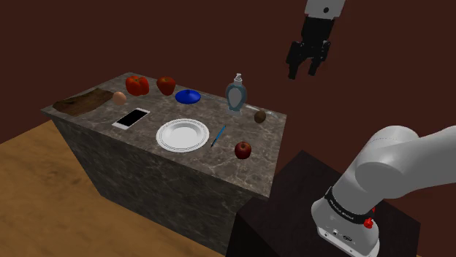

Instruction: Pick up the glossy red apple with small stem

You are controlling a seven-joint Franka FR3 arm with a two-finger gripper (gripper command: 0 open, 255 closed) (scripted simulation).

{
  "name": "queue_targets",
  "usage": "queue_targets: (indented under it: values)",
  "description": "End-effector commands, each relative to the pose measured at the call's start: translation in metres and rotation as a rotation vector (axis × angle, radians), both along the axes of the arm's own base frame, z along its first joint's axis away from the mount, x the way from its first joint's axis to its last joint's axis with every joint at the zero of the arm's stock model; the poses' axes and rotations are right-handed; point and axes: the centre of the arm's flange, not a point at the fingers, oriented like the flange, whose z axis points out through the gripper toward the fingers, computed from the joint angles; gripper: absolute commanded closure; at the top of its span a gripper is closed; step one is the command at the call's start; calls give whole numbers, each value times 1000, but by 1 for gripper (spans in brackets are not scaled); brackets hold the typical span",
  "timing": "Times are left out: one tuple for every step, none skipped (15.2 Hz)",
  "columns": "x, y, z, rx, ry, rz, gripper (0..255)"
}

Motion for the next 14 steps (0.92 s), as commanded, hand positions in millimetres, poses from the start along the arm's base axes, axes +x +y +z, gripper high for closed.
queue_targets:
  values:
    - [0, 0, 0, 0, 0, 0, 0]
    - [5, 3, -12, 1, 0, 3, 0]
    - [9, 7, -24, 1, 0, 6, 0]
    - [14, 10, -36, 2, 0, 9, 0]
    - [18, 14, -47, 3, 0, 12, 0]
    - [23, 18, -59, 4, 1, 15, 0]
    - [27, 21, -71, 4, 1, 18, 0]
    - [32, 25, -83, 5, 1, 21, 0]
    - [36, 28, -95, 6, 1, 24, 0]
    - [41, 32, -107, 7, 1, 27, 0]
    - [45, 36, -119, 7, 1, 30, 0]
    - [50, 39, -130, 8, 1, 33, 0]
    - [54, 43, -142, 9, 1, 36, 0]
    - [59, 47, -154, 9, 2, 39, 0]
